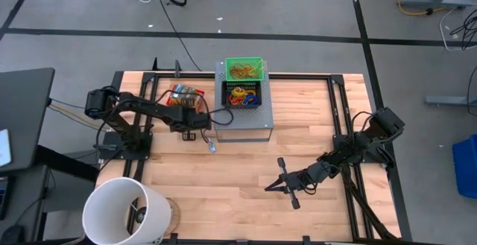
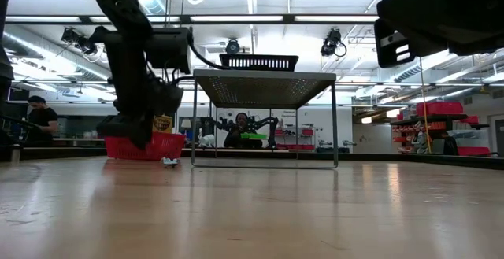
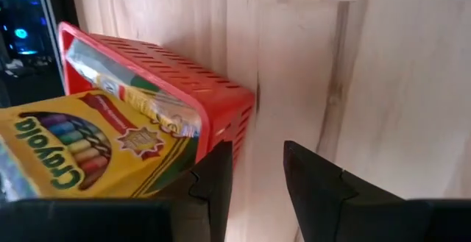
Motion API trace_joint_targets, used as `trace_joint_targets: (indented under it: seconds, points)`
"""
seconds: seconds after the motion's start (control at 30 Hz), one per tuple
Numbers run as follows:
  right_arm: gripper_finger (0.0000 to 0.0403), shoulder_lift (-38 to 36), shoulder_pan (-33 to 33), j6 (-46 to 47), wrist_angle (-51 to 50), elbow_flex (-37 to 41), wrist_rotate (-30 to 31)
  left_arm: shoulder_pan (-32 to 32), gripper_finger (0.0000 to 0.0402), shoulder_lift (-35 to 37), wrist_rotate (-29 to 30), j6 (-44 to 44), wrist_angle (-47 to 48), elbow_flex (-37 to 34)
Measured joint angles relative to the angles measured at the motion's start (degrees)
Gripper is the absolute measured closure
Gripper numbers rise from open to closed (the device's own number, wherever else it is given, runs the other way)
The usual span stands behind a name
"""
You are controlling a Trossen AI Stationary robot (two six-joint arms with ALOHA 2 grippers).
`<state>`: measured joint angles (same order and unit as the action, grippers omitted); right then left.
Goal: Pick & Place Office Desk Supplies
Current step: Move the red basket to the center of the table
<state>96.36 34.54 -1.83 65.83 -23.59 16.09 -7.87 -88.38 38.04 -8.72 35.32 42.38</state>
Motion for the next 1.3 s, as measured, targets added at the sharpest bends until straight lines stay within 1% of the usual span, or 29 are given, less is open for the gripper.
trace_joint_targets:
  seconds: [0.2,0.3,0.4,0.53,0.57,0.7,0.83,0.93,1.0,1.17,1.3]
  points:
    - [0.0400,0.0,0.0,-1.5,0.0,0.0,0.0,-2.7,0.0273,0.0,-0.9,-2.4,-2.4,-0.6]
    - [0.0400,0.0,0.0,-1.9,0.0,0.0,0.0,-3.5,0.0282,0.0,-1.0,-3.8,-2.6,-0.6]
    - [0.0400,0.0,0.0,-2.0,0.0,0.0,0.0,-3.5,0.0313,0.0,-1.0,-5.2,-2.6,-0.6]
    - [0.0400,0.0,0.0,-2.0,0.0,0.0,0.0,-3.3,0.0383,0.0,-1.3,-6.8,-2.5,-0.6]
    - [0.0400,0.0,0.0,-2.0,0.0,0.0,0.0,-3.3,0.0391,0.0,-1.7,-7.0,-2.5,-0.6]
    - [0.0400,0.0,0.0,-1.9,0.0,0.0,0.0,-3.3,0.0397,0.0,-4.7,-7.1,-2.4,-0.6]
    - [0.0400,0.0,0.0,-1.6,0.0,0.0,-0.7,-2.5,0.0398,0.0,-10.1,-6.3,-1.9,-0.6]
    - [0.0400,0.0,0.0,-1.5,0.1,0.0,-0.9,-0.7,0.0399,0.0,-10.6,-4.9,-1.7,-0.6]
    - [0.0400,0.0,0.0,-1.4,0.4,0.0,-1.1,0.9,0.0399,0.0,-8.4,-3.9,-1.7,-0.6]
    - [0.0400,0.0,0.0,-1.4,0.4,0.0,-1.5,4.4,0.0398,0.0,0.9,-2.2,-1.6,-0.6]
    - [0.0400,0.0,0.0,-1.4,0.4,0.0,-1.5,5.6,0.0375,0.0,5.9,-2.4,-1.6,-0.6]
